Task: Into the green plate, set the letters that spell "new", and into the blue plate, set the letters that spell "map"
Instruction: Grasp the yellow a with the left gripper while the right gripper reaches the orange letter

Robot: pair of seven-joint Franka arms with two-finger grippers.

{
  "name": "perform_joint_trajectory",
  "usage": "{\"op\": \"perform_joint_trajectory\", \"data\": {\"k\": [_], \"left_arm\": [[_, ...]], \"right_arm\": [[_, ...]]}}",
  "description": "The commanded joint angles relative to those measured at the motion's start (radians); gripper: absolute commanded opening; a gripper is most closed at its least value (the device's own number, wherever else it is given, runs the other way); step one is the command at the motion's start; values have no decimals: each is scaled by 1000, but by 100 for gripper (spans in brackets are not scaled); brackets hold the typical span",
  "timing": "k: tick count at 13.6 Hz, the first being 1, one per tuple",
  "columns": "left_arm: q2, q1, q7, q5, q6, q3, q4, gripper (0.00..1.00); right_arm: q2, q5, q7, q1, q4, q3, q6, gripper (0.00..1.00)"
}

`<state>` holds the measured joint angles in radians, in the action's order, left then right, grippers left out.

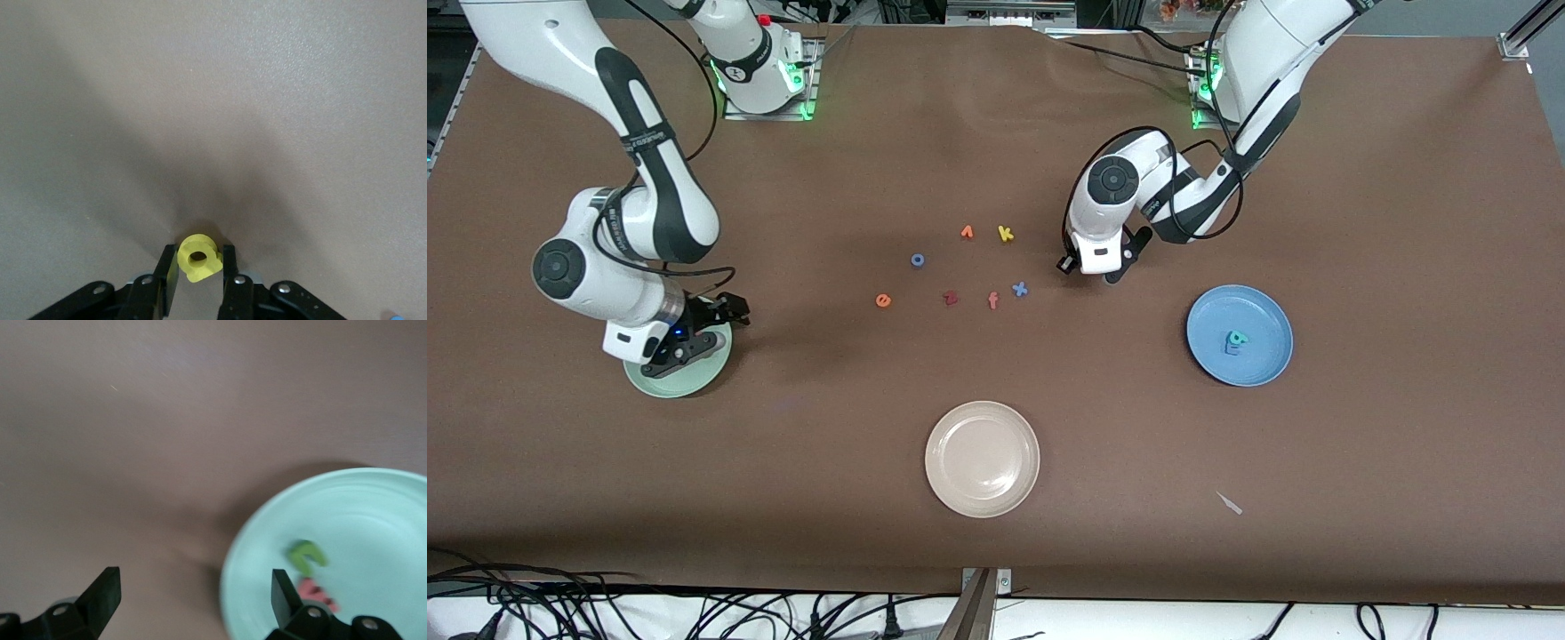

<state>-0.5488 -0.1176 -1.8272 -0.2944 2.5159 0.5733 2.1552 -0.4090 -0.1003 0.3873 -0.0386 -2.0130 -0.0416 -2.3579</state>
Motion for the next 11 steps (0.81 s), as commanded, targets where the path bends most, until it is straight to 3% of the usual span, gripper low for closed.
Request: {"op": "perform_joint_trajectory", "data": {"k": [1, 5, 7, 9, 11], "left_arm": [[6, 7, -23, -32, -11, 2, 11, 6], [44, 13, 77, -32, -191, 7, -59, 5], [56, 27, 153, -32, -345, 5, -145, 4], [66, 68, 299, -31, -530, 7, -256, 4], [67, 110, 475, -31, -652, 7, -342, 5]], "right_arm": [[26, -10, -224, 2, -9, -63, 23, 100], [24, 8, -476, -39, -9, -116, 17, 100], [22, 39, -624, -110, -7, -113, 14, 100], [16, 137, -787, -161, -3, -116, 14, 100], [13, 142, -853, -201, -3, -118, 11, 100]]}}
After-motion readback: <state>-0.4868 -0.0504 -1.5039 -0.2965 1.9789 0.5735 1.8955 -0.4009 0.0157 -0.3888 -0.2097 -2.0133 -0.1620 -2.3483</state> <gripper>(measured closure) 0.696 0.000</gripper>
